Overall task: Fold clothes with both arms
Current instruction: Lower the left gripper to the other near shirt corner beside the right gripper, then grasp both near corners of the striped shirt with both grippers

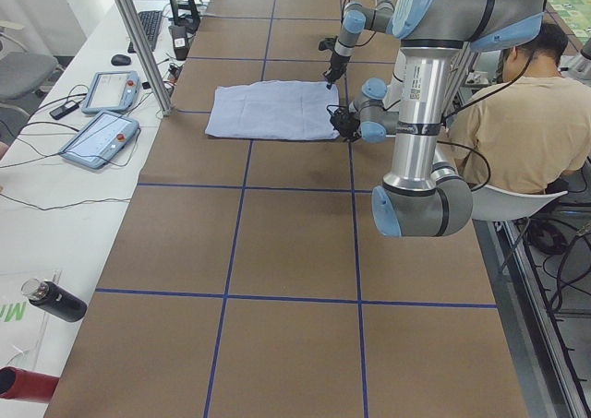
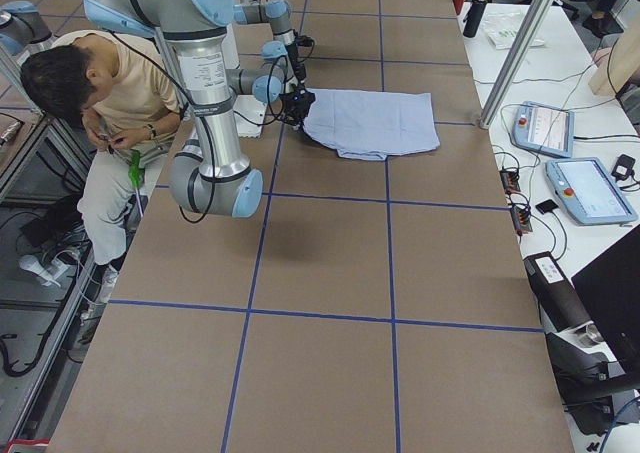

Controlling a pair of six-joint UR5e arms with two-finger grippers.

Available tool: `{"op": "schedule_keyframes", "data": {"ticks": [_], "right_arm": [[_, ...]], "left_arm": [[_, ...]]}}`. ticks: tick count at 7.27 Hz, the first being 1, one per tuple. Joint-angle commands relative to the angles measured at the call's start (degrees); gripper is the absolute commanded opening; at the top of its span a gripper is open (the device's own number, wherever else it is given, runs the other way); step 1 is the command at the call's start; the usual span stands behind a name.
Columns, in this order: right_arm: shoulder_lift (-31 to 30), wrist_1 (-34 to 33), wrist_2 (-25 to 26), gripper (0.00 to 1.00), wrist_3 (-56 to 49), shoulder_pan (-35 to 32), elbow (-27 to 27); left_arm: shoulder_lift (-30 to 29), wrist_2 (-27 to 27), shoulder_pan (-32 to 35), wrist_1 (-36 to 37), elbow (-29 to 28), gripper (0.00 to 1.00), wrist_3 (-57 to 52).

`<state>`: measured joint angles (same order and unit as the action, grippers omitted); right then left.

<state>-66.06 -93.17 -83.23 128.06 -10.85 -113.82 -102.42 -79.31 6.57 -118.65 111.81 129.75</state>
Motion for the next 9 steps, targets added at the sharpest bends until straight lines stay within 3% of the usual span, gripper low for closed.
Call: {"op": "schedule_keyframes", "data": {"ticks": [1,3,5,7,9], "right_arm": [[0.0,0.0,0.0,0.00,0.0,0.0,0.0],[0.0,0.0,0.0,0.00,0.0,0.0,0.0],[-0.1,0.0,0.0,0.00,0.0,0.0,0.0],[-0.1,0.0,0.0,0.00,0.0,0.0,0.0],[-0.2,0.0,0.0,0.00,-0.1,0.0,0.0]], "left_arm": [[-0.1,0.0,0.1,0.0,-0.1,0.66,-0.1],[-0.9,0.0,0.0,0.0,-0.6,0.63,-0.4],[-2.5,0.0,0.0,0.0,-2.5,0.54,-0.4],[-2.5,0.0,0.4,0.0,-2.5,0.00,-0.6],[-2.3,0.0,1.5,0.2,-1.3,0.00,-1.0]]}}
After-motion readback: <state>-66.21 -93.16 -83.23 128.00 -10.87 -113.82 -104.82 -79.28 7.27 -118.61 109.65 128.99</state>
